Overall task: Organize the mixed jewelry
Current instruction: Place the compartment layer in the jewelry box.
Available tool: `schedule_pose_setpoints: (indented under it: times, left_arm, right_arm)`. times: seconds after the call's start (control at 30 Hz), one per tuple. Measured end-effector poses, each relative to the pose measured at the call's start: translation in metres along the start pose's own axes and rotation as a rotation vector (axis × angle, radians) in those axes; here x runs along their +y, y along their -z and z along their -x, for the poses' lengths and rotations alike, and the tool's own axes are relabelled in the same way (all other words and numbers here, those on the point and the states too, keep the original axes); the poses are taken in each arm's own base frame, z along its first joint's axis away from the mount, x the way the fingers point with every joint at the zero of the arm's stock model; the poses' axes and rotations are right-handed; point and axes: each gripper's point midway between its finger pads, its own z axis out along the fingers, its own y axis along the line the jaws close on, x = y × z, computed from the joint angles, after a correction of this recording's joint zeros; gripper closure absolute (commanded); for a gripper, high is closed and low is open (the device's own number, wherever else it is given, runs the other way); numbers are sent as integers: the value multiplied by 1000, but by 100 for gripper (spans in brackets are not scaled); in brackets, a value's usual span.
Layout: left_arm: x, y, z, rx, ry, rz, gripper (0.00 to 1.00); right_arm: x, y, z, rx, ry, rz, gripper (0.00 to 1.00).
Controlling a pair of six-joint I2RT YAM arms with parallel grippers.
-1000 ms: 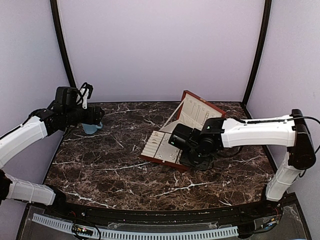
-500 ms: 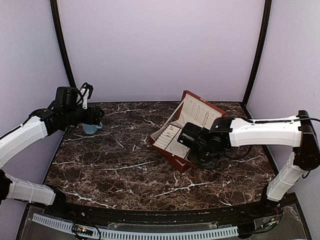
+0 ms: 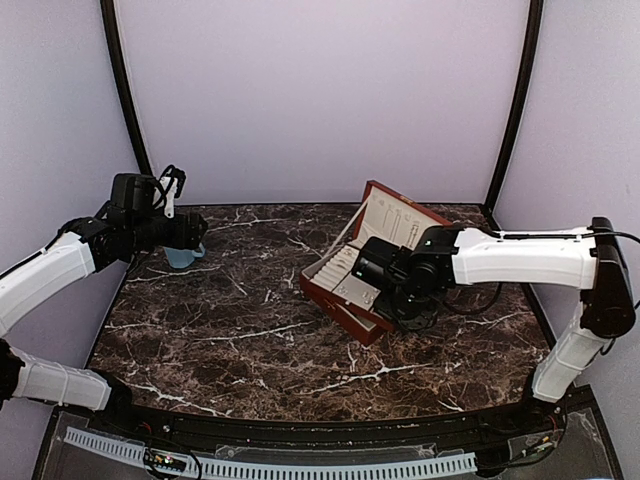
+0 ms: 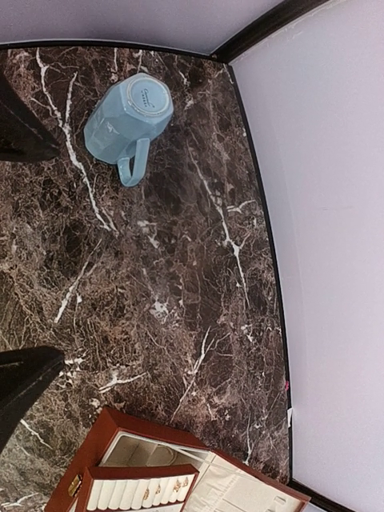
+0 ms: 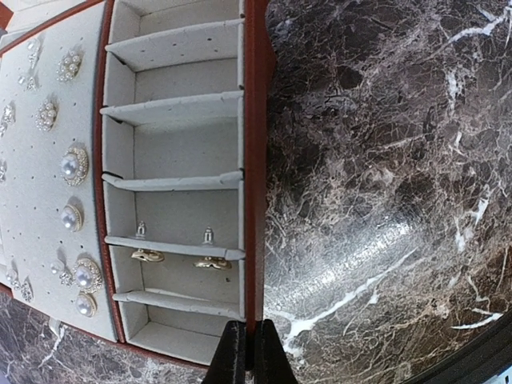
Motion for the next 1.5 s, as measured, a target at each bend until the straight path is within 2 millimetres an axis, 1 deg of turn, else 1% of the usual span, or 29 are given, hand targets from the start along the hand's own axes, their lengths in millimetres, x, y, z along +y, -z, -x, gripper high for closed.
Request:
schedule_pose_setpoints:
  times: [0.23, 0.57, 0.83, 1.2, 1.4, 1.5]
  left_arm:
    - [2, -1, -2, 2, -9, 14, 18]
    - [5, -3, -3, -4, -22, 31, 17]
    - [7, -2, -5, -8, -33, 38, 17]
    - [7, 5, 4, -53, -38, 37, 16]
    - [7, 5, 2, -55, -41, 38, 16]
    - [7, 5, 3, -57, -44, 38, 16]
  right_arm:
    - [2, -3, 1, 2, -52, -19, 100]
    - [10, -14, 0, 25, -117, -59, 100]
    - [11, -14, 0, 43, -168, -62, 100]
    - [21, -16, 0, 47, -184, -98, 100]
    - [26, -16, 0, 42, -178, -123, 100]
    - [31, -13, 1, 42, -176, -123, 100]
